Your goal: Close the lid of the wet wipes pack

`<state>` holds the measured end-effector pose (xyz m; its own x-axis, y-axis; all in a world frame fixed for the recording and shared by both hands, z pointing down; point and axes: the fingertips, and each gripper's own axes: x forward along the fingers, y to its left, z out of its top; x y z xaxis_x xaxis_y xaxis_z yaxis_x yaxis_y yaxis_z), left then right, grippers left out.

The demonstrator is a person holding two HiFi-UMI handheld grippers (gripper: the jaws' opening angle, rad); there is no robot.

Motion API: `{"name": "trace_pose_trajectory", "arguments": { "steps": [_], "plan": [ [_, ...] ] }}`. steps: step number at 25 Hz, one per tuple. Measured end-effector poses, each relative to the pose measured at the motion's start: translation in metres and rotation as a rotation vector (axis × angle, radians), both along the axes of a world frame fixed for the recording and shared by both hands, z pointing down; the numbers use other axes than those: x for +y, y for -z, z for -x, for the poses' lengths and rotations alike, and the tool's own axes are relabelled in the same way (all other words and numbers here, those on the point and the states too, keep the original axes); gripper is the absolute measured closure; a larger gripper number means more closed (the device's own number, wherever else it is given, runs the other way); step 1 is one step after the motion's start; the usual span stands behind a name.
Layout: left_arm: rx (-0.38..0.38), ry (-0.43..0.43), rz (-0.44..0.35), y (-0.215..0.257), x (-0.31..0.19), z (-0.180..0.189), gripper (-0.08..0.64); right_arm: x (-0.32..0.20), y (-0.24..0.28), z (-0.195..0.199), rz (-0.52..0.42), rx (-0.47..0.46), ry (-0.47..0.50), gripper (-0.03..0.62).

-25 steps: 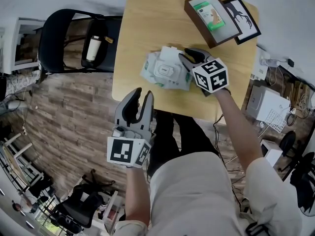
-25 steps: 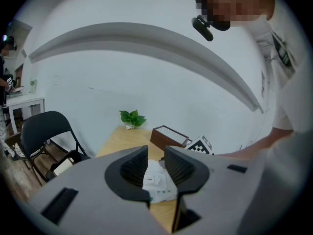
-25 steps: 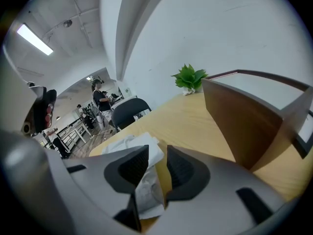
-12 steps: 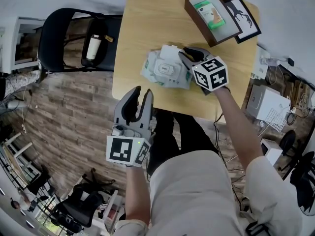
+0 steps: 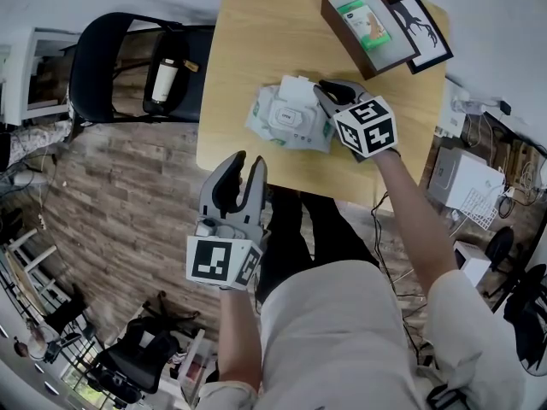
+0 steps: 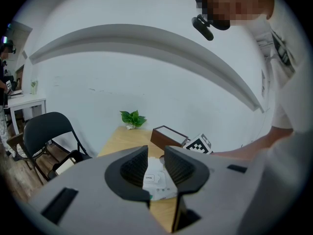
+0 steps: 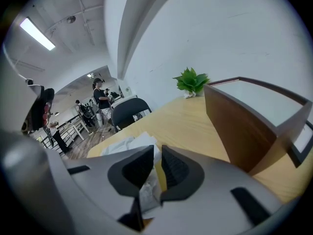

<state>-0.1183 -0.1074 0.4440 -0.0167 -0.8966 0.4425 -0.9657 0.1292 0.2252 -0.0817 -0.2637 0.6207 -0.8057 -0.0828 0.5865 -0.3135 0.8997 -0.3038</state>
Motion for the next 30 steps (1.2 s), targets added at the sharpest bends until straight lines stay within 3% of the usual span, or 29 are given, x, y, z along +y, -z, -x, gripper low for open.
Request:
{"name": "trace_pose_trajectory", "arguments": {
  "steps": [18, 30],
  "plan": [
    [-0.020, -0.019, -0.019, 0.015, -0.001, 0.000, 0.459, 0.006, 0.021, -0.002, -0.042, -0.008, 0.010, 0.577],
    [-0.013, -0.080, -0.048, 0.022, 0.008, 0.009, 0.459, 0.027, 0.039, -0.005, -0.066, 0.003, -0.023, 0.580]
  ]
}}
